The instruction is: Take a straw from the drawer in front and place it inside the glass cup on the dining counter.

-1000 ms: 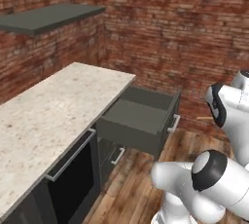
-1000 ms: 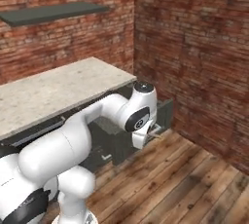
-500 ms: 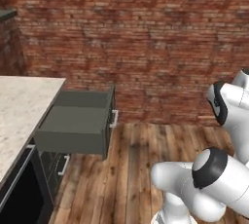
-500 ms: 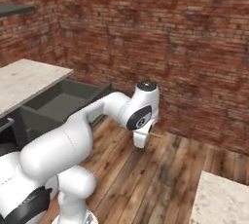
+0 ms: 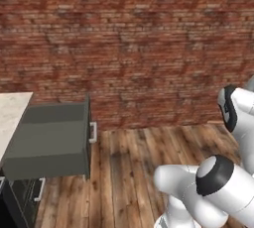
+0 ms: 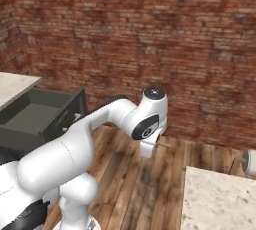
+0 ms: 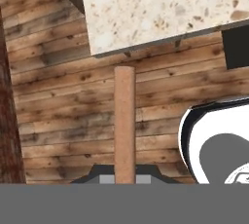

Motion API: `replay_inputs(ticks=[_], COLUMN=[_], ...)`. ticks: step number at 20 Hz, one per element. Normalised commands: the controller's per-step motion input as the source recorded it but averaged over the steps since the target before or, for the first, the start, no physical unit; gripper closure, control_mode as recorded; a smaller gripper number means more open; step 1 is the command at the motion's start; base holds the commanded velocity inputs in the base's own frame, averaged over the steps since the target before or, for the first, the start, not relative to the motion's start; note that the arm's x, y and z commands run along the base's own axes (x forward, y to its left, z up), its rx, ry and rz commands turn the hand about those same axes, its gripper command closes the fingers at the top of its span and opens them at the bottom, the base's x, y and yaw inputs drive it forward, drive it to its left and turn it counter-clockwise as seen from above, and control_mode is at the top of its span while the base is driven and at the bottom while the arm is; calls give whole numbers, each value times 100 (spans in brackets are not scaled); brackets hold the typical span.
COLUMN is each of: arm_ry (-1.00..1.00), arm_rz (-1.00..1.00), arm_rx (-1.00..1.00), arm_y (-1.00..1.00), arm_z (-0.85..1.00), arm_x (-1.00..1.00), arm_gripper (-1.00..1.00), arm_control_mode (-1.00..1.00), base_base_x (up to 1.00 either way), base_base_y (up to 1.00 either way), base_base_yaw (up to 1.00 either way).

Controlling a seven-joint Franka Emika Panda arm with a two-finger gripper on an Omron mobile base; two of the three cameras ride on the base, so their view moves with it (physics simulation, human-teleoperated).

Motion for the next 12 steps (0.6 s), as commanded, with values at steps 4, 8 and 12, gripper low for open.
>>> replay_inputs(ticks=[4,8,12], arm_ry=[0,0,0], arm_rz=[0,0,0], arm_rx=[0,0,0], arm_y=[0,0,0], arm_z=[0,0,0], arm_x=[0,0,0], arm_gripper=[100,100,100], arm_control_mode=[100,100,100], base_base_x=[97,100,100], base_base_y=[0,0,0], base_base_yaw=[-9,-5,-5])
